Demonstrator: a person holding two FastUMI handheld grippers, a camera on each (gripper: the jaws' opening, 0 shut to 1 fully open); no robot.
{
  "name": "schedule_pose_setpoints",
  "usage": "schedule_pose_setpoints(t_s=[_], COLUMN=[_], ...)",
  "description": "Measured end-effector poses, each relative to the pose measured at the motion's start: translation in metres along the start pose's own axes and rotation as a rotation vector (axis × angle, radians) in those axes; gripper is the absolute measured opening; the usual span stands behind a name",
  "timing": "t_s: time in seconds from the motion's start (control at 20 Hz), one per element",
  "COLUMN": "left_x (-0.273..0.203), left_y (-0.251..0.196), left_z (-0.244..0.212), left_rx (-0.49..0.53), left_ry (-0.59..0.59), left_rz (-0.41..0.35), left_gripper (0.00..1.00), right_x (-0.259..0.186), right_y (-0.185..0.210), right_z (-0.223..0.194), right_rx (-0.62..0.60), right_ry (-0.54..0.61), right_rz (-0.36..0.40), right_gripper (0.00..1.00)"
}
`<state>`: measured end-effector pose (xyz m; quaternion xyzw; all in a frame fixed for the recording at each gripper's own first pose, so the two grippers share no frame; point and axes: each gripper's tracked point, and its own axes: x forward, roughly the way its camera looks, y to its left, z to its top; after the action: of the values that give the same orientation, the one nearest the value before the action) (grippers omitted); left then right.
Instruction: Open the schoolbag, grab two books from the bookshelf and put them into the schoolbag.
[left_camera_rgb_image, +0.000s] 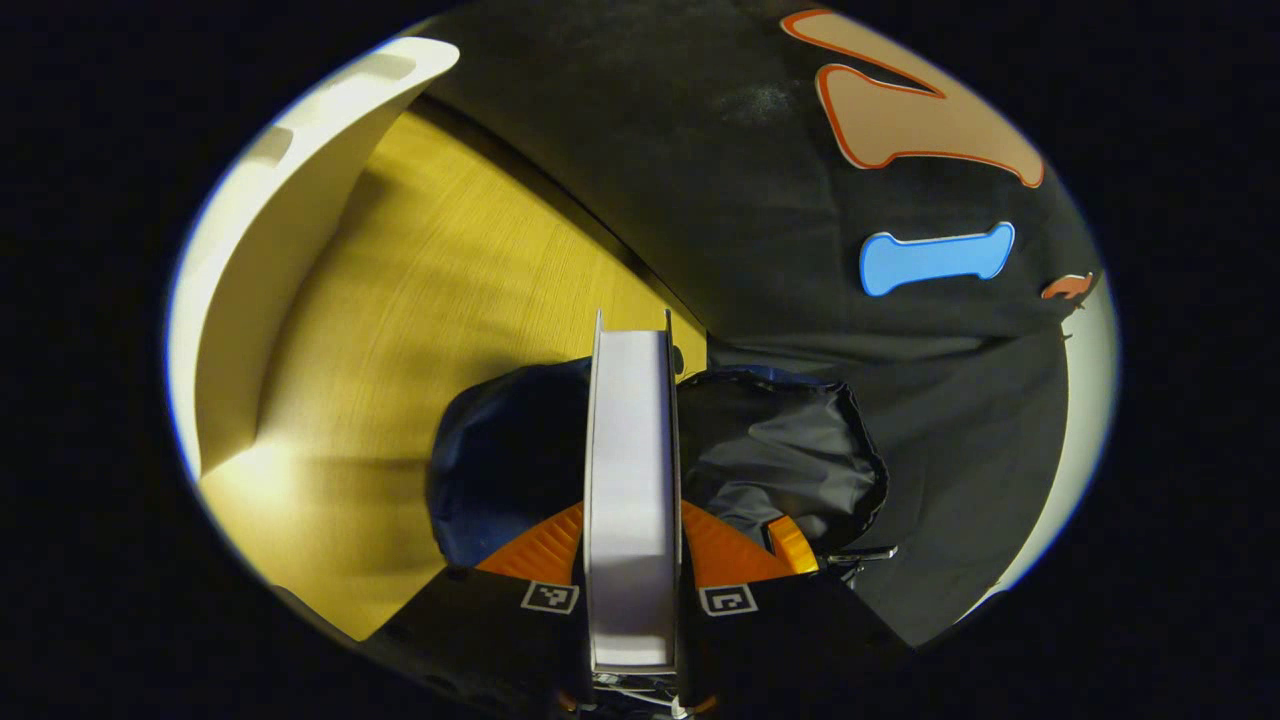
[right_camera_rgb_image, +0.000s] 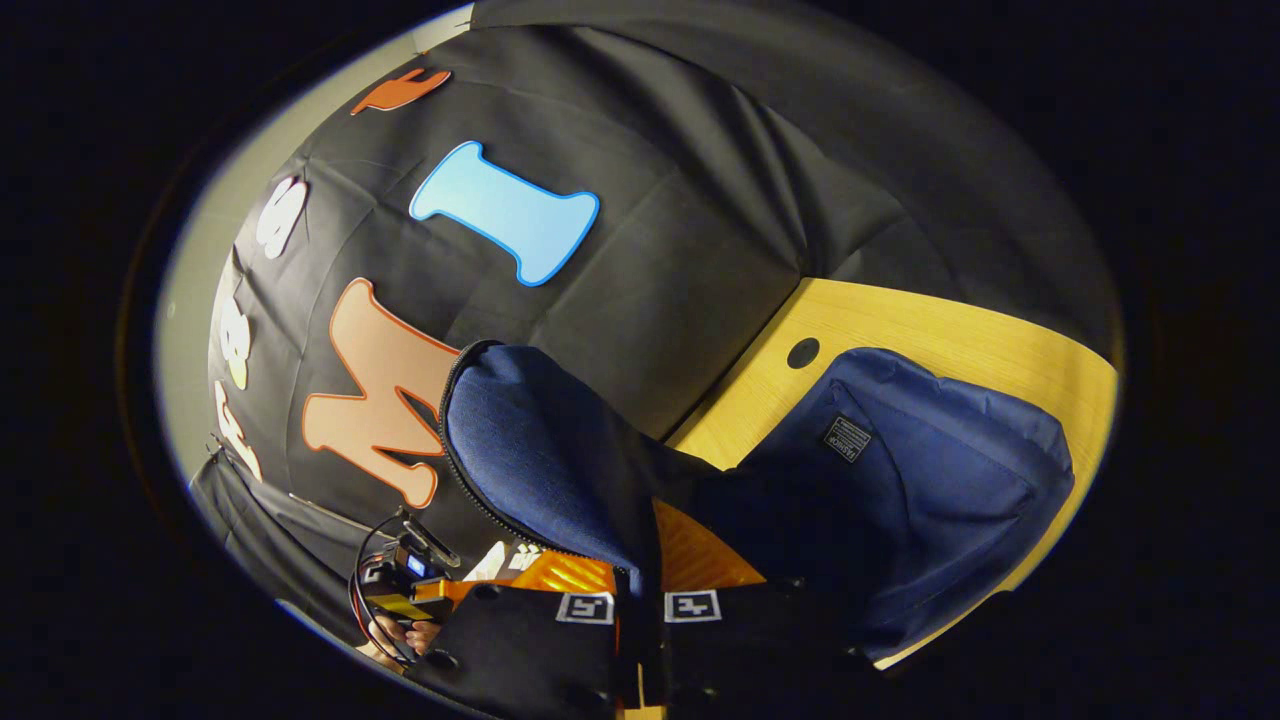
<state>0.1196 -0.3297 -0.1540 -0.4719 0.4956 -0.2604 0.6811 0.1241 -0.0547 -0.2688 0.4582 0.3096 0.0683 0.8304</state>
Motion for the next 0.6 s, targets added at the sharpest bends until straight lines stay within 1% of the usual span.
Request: schedule_pose_setpoints(t_s=[0.1, 0.15, 0.25, 0.35, 0.45, 0.6], left_x=[0.009, 0.014, 0.031, 0.042, 0.052, 0.069], left_y=[0.001, 0.004, 0.006, 0.007, 0.006, 0.0], left_z=[-0.005, -0.009, -0.021, -0.027, -0.034, -0.045], left_rx=[-0.007, -0.005, -0.024, -0.049, -0.065, -0.101], left_ry=[0.005, 0.008, 0.024, 0.025, 0.024, 0.034], left_rz=[-0.006, -0.001, 0.004, -0.01, -0.031, -0.066], left_gripper=[0.29, 0.31, 0.29, 0.3, 0.28, 0.29], right_x=[0.0, 0.0, 0.001, -0.002, -0.001, -0.003], right_y=[0.001, 0.003, 0.004, 0.008, 0.009, 0.012], right_z=[0.0, 0.001, 0.002, 0.005, 0.006, 0.009], right_rx=[0.002, 0.001, 0.004, 0.008, 0.013, 0.022], right_ry=[-0.004, -0.006, -0.006, -0.009, -0.012, -0.018], right_rz=[0.003, 0.005, 0.01, 0.015, 0.021, 0.032], right_gripper=[0.05, 0.05, 0.05, 0.05, 0.05, 0.04])
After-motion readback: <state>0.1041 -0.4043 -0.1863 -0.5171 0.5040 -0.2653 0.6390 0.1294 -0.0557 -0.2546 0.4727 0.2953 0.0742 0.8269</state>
